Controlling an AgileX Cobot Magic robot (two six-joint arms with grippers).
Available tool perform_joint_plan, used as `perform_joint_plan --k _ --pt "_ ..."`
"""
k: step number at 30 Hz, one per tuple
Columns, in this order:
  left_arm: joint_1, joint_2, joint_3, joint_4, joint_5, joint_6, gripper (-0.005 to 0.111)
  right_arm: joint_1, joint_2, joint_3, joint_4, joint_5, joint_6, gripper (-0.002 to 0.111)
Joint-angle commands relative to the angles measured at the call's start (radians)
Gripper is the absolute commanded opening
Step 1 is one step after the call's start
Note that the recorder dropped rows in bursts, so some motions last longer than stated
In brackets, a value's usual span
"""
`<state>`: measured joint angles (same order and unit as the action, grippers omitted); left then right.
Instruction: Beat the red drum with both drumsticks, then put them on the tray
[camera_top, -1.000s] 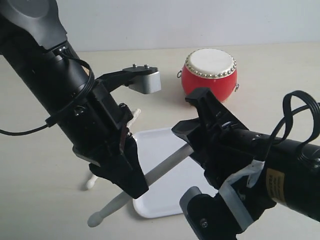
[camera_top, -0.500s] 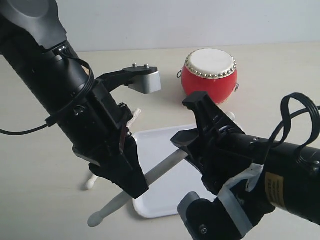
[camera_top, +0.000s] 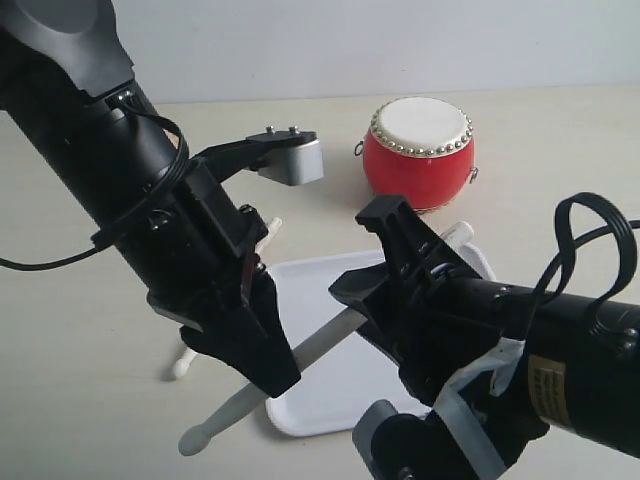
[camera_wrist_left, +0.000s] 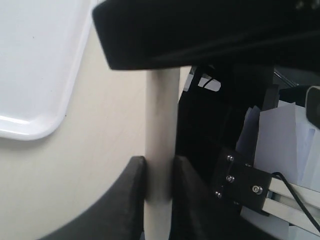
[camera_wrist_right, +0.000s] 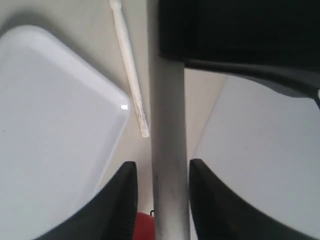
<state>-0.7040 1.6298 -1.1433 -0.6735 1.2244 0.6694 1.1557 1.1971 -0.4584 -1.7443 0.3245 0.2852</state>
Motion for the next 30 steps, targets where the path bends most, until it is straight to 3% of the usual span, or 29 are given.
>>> perform_joint_plan --k 1,12,25,30 --pt "-0.005 -0.012 0.001 -0.019 -0.003 0.007 0.0 0.002 -0.009 0.001 0.0 -0.011 0.007 0.04" --pt "-0.005 -0.012 0.001 -0.019 -0.035 0.007 0.0 0.004 -0.009 0.001 0.0 -0.044 0.007 0.04" --pt "-0.005 -0.012 0.001 -0.082 -0.053 0.026 0.0 0.007 -0.009 0.001 0.0 -0.035 0.027 0.031" --pt "-0.005 -0.012 0.001 -0.094 -0.085 0.03 0.0 0.007 -0.009 0.001 0.0 -0.035 0.027 0.016"
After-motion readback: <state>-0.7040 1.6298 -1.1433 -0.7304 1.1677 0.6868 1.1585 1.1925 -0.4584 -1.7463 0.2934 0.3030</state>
